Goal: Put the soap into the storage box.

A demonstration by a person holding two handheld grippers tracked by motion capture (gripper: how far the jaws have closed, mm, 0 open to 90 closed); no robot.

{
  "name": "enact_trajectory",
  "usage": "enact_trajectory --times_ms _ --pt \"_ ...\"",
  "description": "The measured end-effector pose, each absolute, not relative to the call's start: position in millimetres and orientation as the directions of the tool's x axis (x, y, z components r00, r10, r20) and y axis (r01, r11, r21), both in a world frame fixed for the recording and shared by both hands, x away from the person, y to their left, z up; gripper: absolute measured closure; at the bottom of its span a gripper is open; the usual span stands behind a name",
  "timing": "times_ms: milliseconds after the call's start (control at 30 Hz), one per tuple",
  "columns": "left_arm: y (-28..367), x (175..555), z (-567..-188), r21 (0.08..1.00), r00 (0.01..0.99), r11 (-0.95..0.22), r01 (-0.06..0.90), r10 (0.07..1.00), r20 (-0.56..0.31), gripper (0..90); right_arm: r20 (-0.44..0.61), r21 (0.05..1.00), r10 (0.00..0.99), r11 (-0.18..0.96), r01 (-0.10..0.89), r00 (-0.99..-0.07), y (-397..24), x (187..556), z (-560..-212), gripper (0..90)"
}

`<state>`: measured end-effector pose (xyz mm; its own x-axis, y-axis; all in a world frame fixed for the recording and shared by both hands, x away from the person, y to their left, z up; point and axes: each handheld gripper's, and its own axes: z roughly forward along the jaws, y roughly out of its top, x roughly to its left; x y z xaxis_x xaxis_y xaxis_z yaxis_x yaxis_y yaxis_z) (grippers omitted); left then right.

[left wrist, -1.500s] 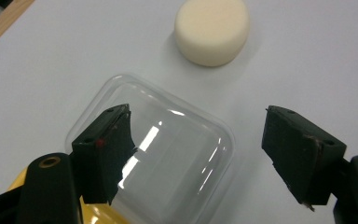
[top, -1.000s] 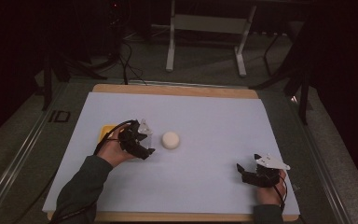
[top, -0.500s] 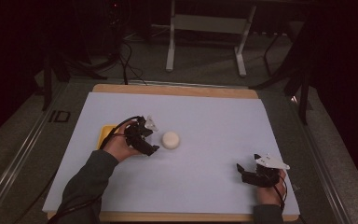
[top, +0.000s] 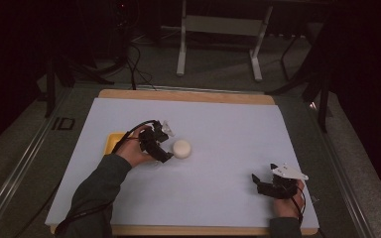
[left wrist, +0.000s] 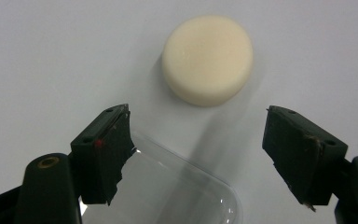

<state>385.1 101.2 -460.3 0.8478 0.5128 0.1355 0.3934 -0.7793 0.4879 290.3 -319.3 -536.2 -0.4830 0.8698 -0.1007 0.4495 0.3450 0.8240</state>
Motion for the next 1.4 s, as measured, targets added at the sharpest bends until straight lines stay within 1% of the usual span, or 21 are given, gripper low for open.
enact_trajectory --times_ms 700,1100,1400 --pt "88 398 -460 0.458 0.866 -0.802 0.383 0.484 0.123 24.2 -0.100 0.824 0.871 0.343 0.450 -0.480 -319 290 -536 16.7" --pt "79 407 -462 0.449 0.872 -0.801 0.396 0.481 0.090 24.1 -0.103 0.824 0.871 0.345 0.449 -0.480 -319 290 -536 16.7" --pt "71 414 -465 0.419 0.880 -0.818 0.395 0.468 0.084 23.6 -0.105 0.825 0.870 0.347 0.447 -0.481 -319 290 -536 16.7"
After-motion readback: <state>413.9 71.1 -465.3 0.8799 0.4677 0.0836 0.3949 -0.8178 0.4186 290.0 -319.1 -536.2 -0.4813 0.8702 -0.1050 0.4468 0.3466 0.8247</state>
